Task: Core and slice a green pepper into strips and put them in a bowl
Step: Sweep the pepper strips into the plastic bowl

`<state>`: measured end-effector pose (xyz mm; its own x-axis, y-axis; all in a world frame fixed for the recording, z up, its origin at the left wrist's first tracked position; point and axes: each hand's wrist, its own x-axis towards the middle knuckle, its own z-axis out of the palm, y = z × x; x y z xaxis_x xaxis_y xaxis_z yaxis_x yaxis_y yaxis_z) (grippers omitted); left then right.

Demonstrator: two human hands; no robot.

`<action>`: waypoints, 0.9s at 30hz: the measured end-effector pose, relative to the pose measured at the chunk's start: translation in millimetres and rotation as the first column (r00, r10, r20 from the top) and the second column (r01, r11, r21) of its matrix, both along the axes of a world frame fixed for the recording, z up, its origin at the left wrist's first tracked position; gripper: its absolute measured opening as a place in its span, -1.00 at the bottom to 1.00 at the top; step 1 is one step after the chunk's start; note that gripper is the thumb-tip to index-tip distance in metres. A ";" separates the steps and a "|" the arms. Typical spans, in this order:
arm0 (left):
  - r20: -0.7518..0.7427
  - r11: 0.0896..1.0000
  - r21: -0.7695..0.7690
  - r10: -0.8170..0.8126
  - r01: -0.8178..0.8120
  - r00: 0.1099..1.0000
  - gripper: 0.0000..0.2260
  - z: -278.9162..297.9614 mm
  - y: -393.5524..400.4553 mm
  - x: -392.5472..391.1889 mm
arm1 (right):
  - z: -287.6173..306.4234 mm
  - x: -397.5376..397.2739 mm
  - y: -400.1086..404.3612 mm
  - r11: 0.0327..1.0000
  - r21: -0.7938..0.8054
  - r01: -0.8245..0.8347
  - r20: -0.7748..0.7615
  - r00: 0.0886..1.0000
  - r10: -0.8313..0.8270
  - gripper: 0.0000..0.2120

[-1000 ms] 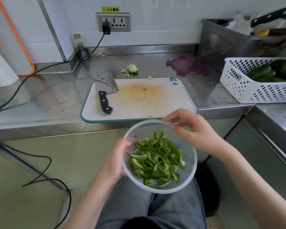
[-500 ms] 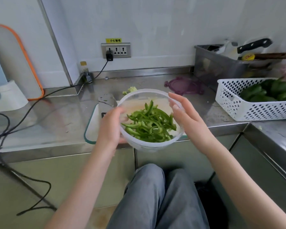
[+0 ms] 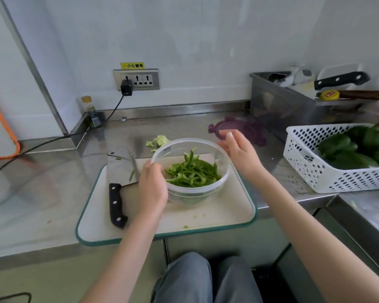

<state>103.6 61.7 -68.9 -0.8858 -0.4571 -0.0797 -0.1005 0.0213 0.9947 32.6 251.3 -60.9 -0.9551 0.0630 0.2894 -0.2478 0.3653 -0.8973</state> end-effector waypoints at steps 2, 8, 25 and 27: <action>-0.053 0.999 -0.027 0.021 -0.023 0.998 -0.62 2.1 4.1 0.5 | -2.6 -29.6 14.5 0.972 0.217 0.092 0.034 0.994 -0.102 -0.76; -0.067 1.000 -0.018 0.010 -0.011 0.998 -0.61 -0.8 9.9 1.5 | -27.2 -78.8 24.5 0.719 0.672 0.181 0.053 0.956 -0.290 -0.67; -0.092 0.986 -0.148 -0.089 0.075 0.992 -0.59 5.3 0.9 5.4 | 31.8 -40.6 0.6 0.790 0.280 0.545 -0.629 0.726 -0.278 -0.81; -0.151 0.976 -0.206 -0.097 0.064 0.984 -0.55 9.4 -2.4 6.2 | 43.8 -25.3 -5.8 0.876 0.124 0.466 -0.637 0.714 -0.290 -0.83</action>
<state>109.7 59.3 -59.5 -0.9143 -0.3760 0.1507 0.0689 0.2222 0.9726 7.3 245.5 -17.2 -0.5016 0.2204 0.8366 -0.4752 0.7379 -0.4793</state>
